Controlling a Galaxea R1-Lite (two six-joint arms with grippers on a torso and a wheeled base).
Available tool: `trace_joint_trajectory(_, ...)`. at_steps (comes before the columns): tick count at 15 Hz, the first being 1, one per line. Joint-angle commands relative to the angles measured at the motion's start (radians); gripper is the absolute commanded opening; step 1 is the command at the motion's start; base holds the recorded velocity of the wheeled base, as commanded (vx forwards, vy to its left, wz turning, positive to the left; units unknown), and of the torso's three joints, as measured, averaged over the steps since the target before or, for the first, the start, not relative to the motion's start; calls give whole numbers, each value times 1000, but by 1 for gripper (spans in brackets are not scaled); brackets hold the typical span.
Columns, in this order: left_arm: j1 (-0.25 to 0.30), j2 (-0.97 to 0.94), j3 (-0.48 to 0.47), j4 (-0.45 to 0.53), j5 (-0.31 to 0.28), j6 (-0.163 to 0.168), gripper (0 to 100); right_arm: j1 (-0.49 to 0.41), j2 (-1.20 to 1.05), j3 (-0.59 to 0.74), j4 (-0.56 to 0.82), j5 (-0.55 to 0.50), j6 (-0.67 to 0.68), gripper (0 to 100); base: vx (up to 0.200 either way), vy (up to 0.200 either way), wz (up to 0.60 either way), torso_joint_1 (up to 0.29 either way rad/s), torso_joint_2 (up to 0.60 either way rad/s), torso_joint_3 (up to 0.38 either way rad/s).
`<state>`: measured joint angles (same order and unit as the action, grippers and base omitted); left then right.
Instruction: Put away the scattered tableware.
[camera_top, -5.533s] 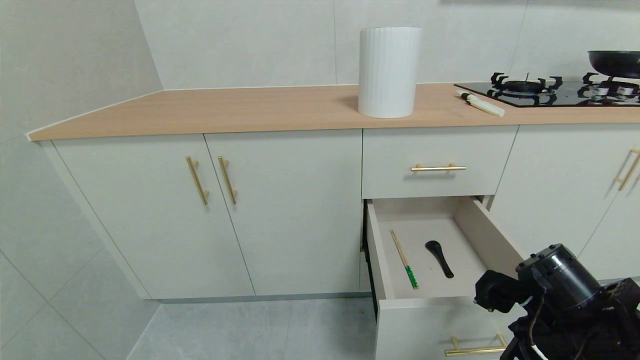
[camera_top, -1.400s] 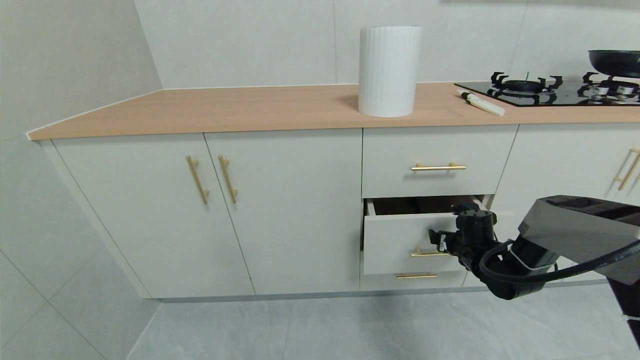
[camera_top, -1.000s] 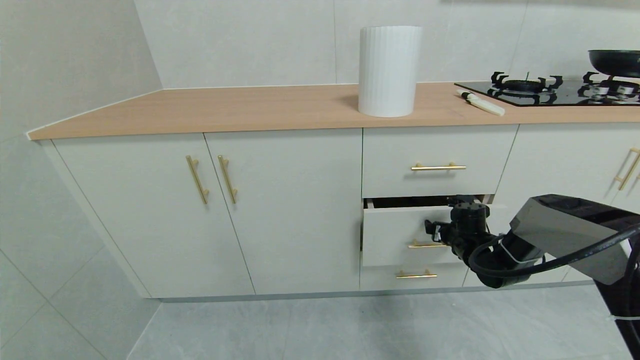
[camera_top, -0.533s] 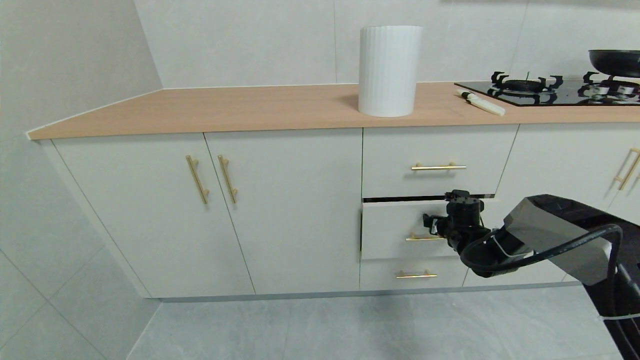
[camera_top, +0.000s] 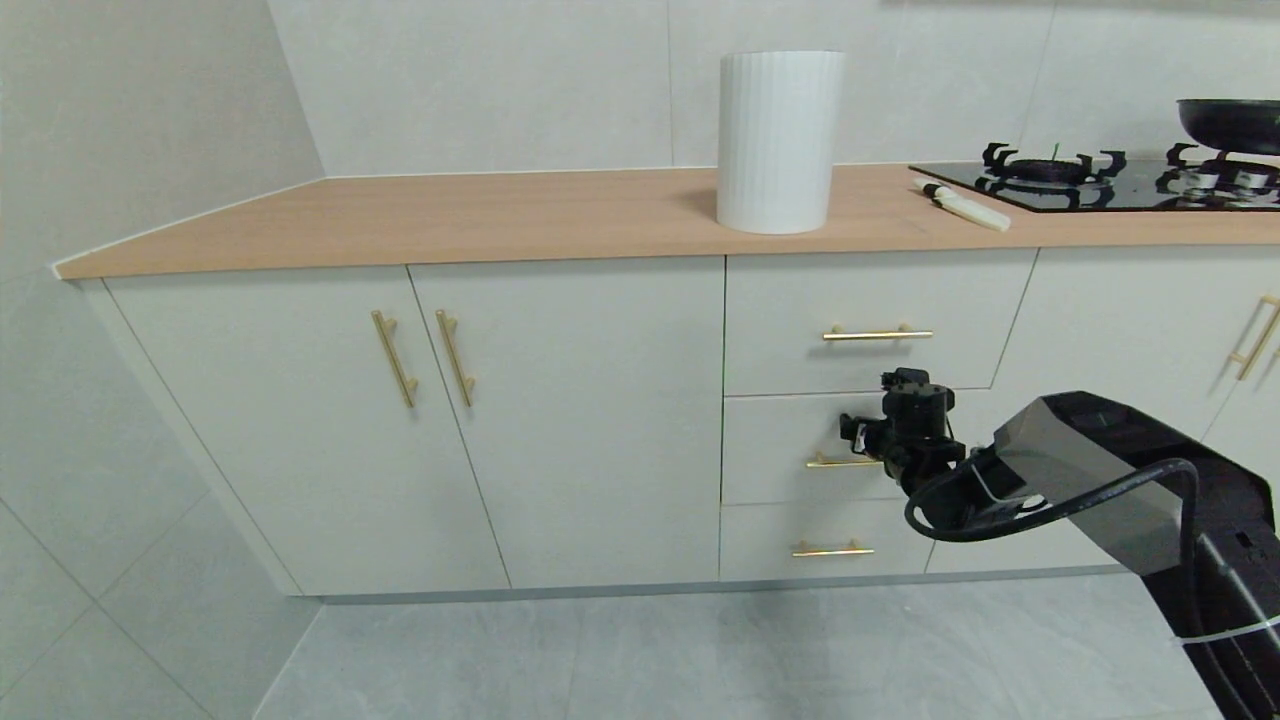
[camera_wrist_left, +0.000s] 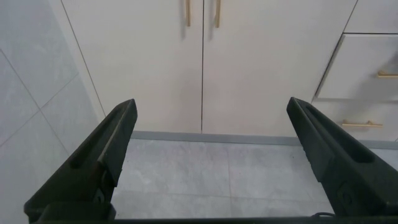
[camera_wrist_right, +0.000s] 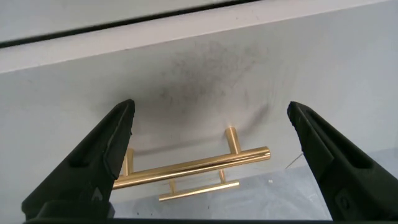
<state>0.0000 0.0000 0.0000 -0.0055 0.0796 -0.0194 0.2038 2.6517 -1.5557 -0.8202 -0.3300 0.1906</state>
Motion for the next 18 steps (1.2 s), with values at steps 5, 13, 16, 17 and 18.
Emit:
trace_joint_trajectory(5, 0, 2, 0, -1, 0, -1, 100, -3, 40, -87, 46, -3, 0, 100, 0, 0, 0, 0, 0, 0)
trace_joint_trajectory(13, 0, 2, 0, -1, 0, -1, 100, 8, -463, 563, -99, -17, 4, 100, 0, 0, 0, 0, 0, 0)
trace_joint_trajectory(16, 0, 2, 0, -1, 0, -1, 100, 22, -842, 954, -169, -18, 0, 100, 0, 0, 0, 0, 0, 0)
trace_joint_trajectory(17, 0, 2, 0, -1, 0, -1, 100, 28, -912, 1007, -169, -21, 1, 100, 0, 0, 0, 0, 0, 0)
trace_joint_trajectory(18, 0, 2, 0, -1, 0, -1, 100, 31, -1144, 1145, -169, -23, -3, 100, 0, 0, 0, 0, 0, 0)
